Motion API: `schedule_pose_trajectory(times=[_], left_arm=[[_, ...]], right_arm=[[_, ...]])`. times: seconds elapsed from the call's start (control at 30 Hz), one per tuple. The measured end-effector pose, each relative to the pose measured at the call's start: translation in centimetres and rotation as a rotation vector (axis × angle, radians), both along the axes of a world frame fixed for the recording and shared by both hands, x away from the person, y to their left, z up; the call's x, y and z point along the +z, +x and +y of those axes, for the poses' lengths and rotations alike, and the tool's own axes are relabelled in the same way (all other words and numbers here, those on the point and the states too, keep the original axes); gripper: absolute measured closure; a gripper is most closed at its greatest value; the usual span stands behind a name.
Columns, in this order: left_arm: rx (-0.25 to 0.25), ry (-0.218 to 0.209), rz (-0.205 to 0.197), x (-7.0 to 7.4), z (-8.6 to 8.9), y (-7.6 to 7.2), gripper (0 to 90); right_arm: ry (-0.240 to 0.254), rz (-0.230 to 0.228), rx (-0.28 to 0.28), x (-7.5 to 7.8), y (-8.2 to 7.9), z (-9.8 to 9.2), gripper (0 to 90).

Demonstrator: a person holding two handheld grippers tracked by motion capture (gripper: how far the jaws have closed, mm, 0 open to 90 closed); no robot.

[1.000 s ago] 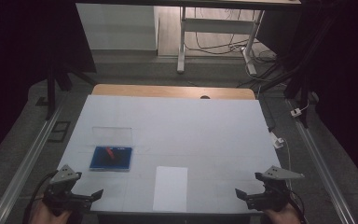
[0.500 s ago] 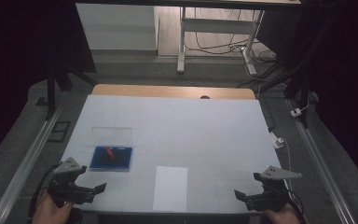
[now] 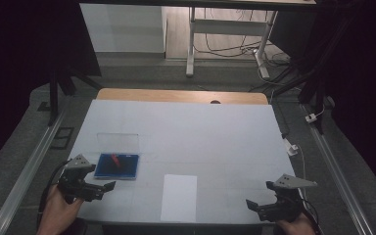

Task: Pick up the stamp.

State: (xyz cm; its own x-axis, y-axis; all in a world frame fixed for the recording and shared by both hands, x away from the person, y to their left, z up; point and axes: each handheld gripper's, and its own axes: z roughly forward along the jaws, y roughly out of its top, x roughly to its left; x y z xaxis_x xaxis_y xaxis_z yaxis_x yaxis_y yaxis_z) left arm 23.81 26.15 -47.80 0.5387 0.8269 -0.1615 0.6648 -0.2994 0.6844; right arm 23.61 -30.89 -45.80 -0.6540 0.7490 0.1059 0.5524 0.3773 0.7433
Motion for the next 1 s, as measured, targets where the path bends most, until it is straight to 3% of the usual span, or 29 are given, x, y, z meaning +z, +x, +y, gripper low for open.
schedule_pose_trajectory(times=[0.1,0.3,0.47,0.67,1.0], left_arm=[[0.012,0.032,-0.010,0.0,-0.1,0.6,0.0],[0.012,0.049,-0.015,-0.3,-0.1,2.1,0.0],[0.007,0.042,-0.009,-0.6,0.1,3.3,0.0],[-0.035,0.029,-0.006,-1.0,0.3,5.3,0.0],[-0.070,0.114,0.017,-2.3,-0.5,8.0,0.0]], right_arm=[[-0.001,0.000,0.001,0.0,0.0,0.0,0.0],[-0.003,0.001,0.005,0.0,0.0,0.0,0.0],[-0.004,0.004,0.005,0.0,0.0,0.1,0.0],[-0.012,0.005,0.007,0.0,0.0,0.1,0.0],[-0.017,0.005,0.009,-0.1,0.0,0.2,0.0]])
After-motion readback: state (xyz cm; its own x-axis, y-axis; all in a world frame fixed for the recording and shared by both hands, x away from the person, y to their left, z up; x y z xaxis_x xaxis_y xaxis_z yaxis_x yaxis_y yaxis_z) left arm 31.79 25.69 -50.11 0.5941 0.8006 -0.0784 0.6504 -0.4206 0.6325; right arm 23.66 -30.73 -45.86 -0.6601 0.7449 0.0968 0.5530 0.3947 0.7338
